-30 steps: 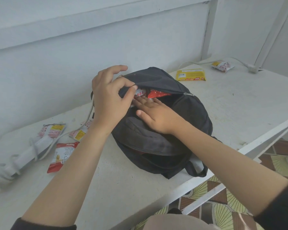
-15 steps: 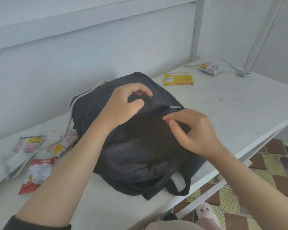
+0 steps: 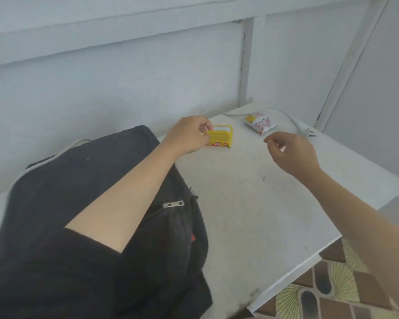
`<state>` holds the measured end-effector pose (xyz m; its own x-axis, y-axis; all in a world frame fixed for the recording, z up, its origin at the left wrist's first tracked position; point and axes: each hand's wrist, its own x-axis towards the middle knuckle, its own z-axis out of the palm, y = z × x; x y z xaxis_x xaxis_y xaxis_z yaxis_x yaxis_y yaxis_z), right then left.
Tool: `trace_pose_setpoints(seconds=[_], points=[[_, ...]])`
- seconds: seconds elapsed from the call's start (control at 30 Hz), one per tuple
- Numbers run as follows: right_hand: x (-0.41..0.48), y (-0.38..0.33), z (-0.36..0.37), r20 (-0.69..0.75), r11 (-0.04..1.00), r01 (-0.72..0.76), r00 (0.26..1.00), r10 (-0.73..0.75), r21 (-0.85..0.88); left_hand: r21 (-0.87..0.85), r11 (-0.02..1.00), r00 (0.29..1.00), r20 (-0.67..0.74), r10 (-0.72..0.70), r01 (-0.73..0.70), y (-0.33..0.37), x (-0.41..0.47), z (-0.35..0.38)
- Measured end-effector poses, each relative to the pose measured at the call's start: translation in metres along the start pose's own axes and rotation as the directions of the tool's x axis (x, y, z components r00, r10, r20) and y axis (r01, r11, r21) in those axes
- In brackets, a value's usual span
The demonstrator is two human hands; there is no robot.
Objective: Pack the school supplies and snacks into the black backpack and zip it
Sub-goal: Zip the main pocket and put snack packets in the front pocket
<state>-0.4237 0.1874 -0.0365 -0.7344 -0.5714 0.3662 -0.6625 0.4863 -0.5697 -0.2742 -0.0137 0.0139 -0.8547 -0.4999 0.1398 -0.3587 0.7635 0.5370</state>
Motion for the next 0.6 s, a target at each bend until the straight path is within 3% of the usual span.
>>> trace_pose_setpoints(seconds=[0.13, 0.23, 0.37, 0.5, 0.6], points=[[0.052, 0.035, 0.014, 0.214, 0.99, -0.008, 0.976, 0.038, -0.139, 0.229, 0.939, 0.963, 0.012, -0.268, 0.258, -0.02, 0.042, 0.029], [0.081, 0.045, 0.026, 0.319, 0.955, 0.048, 0.947, 0.049, -0.292, 0.291, 0.879, 0.903, 0.093, -0.419, 0.377, -0.028, 0.057, 0.045], [0.108, 0.057, 0.042, 0.36, 0.943, 0.026, 0.927, 0.101, -0.331, 0.364, 0.867, 0.891, 0.168, -0.421, 0.341, -0.04, 0.069, 0.058], [0.112, 0.064, 0.053, 0.29, 0.95, 0.014, 0.954, 0.081, -0.311, 0.266, 0.924, 0.949, 0.077, -0.305, 0.276, -0.054, 0.083, 0.062], [0.109, 0.066, 0.056, 0.219, 0.935, 0.052, 0.975, 0.028, -0.35, 0.225, 0.942, 0.945, 0.152, -0.288, 0.251, -0.051, 0.088, 0.057]])
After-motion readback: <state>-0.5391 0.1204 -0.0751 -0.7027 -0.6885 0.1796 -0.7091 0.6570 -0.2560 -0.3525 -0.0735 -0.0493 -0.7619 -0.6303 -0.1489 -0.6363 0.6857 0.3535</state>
